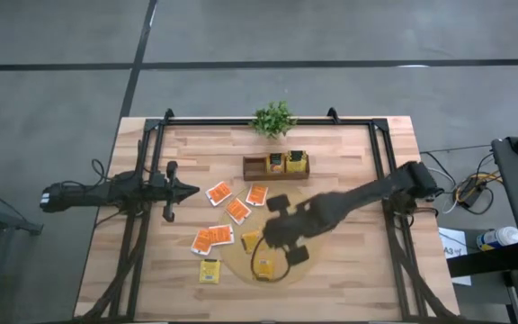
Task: Pick & Place Tea
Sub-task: Put the orange tea bag into the middle section of the wooden organizer
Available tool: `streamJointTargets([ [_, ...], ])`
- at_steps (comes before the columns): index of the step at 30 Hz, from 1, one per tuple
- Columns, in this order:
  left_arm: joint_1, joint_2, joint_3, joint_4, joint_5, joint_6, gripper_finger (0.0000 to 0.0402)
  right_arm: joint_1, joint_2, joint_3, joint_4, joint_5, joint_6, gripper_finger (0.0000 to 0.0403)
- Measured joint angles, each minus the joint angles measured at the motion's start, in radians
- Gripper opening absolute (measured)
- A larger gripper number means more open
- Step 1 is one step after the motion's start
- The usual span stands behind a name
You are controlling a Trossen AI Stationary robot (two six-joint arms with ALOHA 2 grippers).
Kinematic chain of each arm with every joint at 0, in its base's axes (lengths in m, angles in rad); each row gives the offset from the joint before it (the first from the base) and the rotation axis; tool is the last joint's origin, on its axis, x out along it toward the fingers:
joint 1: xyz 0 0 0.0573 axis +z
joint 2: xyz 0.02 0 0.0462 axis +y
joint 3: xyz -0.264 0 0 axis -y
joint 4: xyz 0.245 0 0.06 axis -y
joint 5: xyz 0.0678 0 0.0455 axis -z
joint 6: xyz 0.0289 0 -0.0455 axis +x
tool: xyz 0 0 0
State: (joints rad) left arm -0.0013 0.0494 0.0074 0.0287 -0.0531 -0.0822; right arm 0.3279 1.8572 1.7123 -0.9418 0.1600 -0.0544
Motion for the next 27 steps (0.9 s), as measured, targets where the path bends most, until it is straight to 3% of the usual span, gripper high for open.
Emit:
streamJointTargets([
  [9,0.000,0.000,0.000,0.000,0.000,0.000,0.0000,-0.147,-0.153,0.000,0.002,-0.024,-0.079,0.0008],
  [27,0.001,0.000,0.000,0.000,0.000,0.000,0.0000,-0.557,-0.167,-0.015,0.061,-0.528,-0.384,0.0008],
])
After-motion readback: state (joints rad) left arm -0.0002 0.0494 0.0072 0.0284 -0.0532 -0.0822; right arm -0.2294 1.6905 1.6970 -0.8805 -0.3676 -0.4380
